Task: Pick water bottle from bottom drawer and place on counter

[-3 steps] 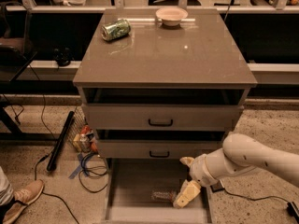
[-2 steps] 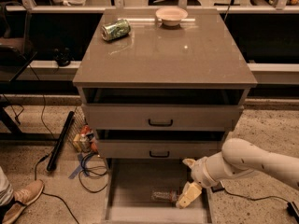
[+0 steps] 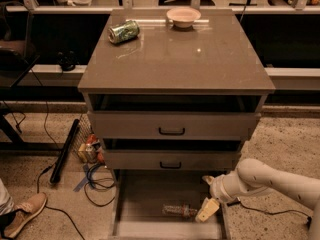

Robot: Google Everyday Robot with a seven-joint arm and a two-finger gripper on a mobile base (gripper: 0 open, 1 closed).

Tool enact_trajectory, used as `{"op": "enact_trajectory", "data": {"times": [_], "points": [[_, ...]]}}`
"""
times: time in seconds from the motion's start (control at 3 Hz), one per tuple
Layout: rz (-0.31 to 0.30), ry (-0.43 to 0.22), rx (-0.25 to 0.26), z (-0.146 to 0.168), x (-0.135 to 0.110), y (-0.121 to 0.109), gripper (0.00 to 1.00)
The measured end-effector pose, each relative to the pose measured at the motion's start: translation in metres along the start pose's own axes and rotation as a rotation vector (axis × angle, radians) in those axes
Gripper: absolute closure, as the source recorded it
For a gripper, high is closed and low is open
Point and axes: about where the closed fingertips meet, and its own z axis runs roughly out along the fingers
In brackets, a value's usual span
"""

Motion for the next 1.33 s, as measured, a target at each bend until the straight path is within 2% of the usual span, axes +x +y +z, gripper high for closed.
{"op": "enact_trajectory", "data": {"times": [0.33, 0.67, 1.0, 1.33], "points": [[0.0, 0.0, 0.0, 0.0, 0.0, 0.0, 0.0], [-0.033, -0.003, 0.013, 0.018, 0.009, -0.01, 0.0], [-0.093, 0.008, 0.03, 0.049, 0.024, -0.033, 0.0], [-0.121, 0.022, 0.037, 0.088, 0.044, -0.058, 0.0]]}}
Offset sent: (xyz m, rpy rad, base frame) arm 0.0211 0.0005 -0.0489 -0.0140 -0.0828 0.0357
